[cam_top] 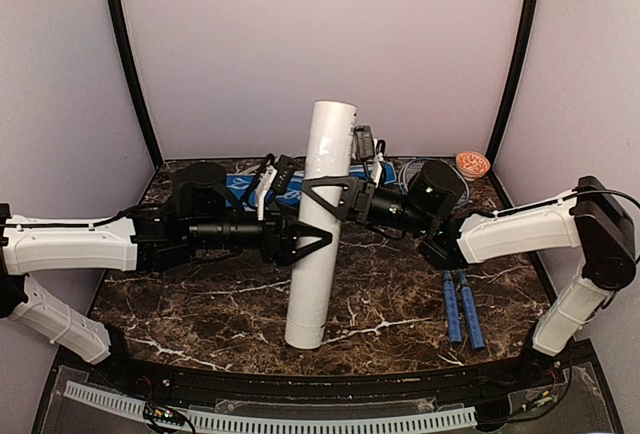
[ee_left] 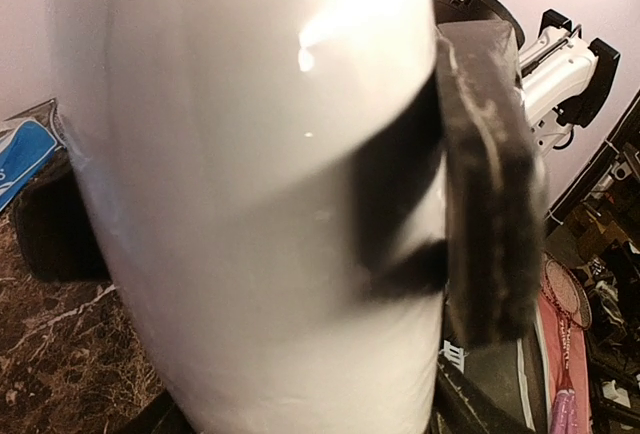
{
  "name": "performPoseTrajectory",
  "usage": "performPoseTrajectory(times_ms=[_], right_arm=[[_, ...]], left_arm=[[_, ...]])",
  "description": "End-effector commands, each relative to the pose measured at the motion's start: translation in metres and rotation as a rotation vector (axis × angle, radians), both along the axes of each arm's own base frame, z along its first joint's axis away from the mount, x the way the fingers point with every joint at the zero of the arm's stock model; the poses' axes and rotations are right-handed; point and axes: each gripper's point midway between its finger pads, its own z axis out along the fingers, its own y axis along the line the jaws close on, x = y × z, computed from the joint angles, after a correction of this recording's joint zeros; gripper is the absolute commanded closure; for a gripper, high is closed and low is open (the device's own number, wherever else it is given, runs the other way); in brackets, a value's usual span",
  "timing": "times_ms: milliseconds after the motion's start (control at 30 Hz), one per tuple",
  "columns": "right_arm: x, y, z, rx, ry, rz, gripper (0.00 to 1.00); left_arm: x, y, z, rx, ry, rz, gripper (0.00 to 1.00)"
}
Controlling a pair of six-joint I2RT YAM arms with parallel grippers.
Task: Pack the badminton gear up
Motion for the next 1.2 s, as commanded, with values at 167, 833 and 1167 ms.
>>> performPoseTrajectory(times_ms=[167,833,1167], right_arm=[[-0.008,-0.003,0.027,0.076,-0.059,0.033,0.36],[0.055,-0.072,-0.028,-0.186,0.006,-0.364,0.01],[0.050,-0.096,-0.045,-0.247,-0.015,-0.384,0.01]], left_arm=[[-0.005,-0.001,0.016,-0.059,-0.015,-0.027,0.41],[0.088,0.173,-0.051,0.273,0.193,0.663,0.47],[0.126,0.302,-0.122,0.572,0.384,1.089,0.46]])
